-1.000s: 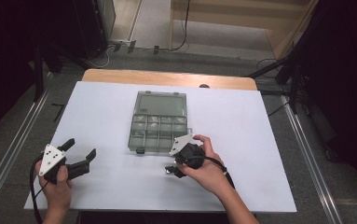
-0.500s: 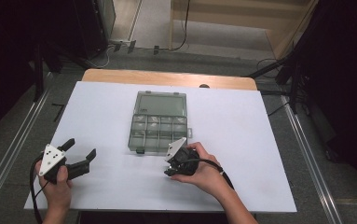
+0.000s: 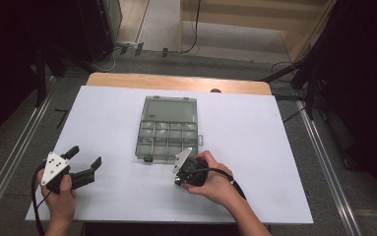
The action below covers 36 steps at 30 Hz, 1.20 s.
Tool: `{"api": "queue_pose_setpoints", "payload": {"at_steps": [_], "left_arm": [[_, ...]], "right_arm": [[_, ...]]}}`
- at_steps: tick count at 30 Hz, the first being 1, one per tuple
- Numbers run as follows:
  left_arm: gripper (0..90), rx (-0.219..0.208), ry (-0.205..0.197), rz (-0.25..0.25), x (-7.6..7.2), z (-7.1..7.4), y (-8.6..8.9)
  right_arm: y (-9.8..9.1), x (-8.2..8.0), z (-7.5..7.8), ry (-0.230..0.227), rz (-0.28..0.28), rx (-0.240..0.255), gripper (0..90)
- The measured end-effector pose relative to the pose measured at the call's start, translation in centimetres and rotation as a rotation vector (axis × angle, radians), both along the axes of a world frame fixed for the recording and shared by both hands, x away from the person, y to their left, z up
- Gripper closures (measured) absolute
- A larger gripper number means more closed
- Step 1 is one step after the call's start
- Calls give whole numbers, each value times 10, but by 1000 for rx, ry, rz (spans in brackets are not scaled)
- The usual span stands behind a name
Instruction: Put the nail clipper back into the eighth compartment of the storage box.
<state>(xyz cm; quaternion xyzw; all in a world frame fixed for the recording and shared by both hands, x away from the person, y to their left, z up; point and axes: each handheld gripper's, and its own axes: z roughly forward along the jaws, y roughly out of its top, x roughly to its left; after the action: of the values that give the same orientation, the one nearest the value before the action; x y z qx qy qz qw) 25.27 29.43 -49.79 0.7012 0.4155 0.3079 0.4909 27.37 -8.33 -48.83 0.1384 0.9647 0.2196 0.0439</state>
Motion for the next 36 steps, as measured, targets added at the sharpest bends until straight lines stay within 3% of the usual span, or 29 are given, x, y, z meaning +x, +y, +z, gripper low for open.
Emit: {"api": "queue_pose_setpoints", "payload": {"at_steps": [8, 18, 23, 31, 36], "left_arm": [[133, 0, -1, 0, 0, 0, 0], [133, 3, 0, -2, 0, 0, 0], [133, 4, 1, -2, 0, 0, 0], [132, 3, 1, -1, 0, 0, 0], [132, 3, 1, -2, 0, 0, 0]], "right_arm": [[-1, 1, -3, 12, 20, 0, 804], [-13, 7, -9, 72, -10, 101, 809], [-13, 8, -9, 68, 3, 108, 810], [-16, 6, -7, 69, -32, 94, 809], [-20, 7, -5, 72, -43, 111, 810]]}}
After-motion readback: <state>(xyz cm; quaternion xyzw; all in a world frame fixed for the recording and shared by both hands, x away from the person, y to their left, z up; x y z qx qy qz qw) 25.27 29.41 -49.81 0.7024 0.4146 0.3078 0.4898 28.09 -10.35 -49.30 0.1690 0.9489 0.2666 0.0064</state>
